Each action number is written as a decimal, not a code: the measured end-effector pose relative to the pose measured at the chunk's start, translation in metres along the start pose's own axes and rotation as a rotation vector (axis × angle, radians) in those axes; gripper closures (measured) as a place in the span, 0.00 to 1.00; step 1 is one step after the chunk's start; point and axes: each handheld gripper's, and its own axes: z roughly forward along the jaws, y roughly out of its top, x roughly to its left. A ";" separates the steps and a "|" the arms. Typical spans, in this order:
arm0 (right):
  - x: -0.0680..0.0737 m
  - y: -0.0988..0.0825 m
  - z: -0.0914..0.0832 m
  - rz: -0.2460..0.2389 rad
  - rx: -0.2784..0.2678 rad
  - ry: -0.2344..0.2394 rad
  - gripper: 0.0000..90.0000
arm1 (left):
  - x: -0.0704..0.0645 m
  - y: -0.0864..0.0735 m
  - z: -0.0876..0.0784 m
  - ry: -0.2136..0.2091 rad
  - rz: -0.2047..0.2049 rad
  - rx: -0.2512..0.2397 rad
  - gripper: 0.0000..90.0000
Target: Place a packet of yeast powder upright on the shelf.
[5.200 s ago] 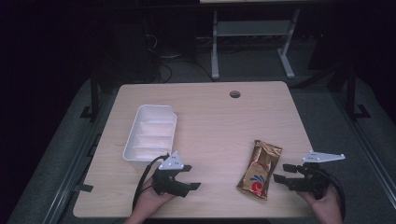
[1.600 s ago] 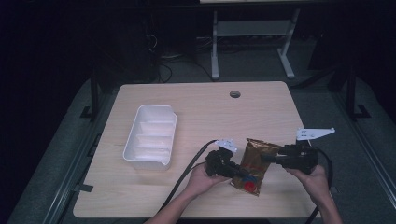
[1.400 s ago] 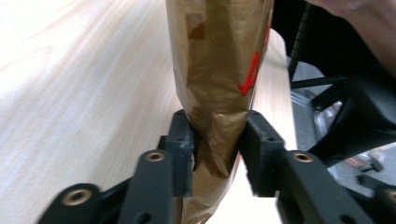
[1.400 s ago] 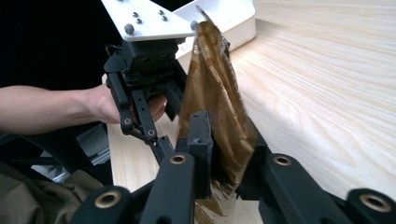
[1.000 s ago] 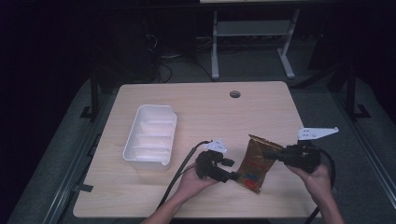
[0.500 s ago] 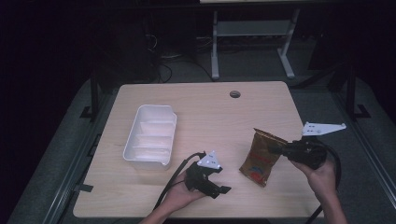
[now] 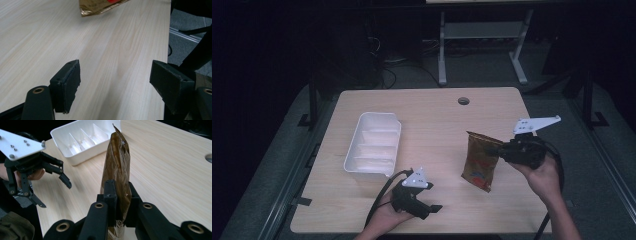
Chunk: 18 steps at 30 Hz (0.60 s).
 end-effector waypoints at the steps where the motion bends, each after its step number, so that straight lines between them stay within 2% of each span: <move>1: 0.000 0.004 0.003 -0.004 0.002 0.007 0.92 | 0.000 -0.002 -0.002 0.003 0.002 0.000 0.26; 5: -0.001 0.022 0.016 -0.018 0.006 0.027 0.92 | 0.000 -0.008 -0.007 0.005 -0.017 -0.028 0.26; 8: -0.004 0.034 0.026 -0.018 0.010 0.042 0.92 | -0.001 -0.008 -0.007 0.017 -0.001 -0.018 0.26; 11: -0.007 0.047 0.037 -0.025 0.016 0.046 0.92 | -0.002 -0.008 -0.010 0.009 0.001 -0.031 0.25; 18: -0.017 0.074 0.064 -0.007 -0.018 0.097 0.92 | 0.002 -0.013 -0.014 0.015 -0.010 -0.036 0.25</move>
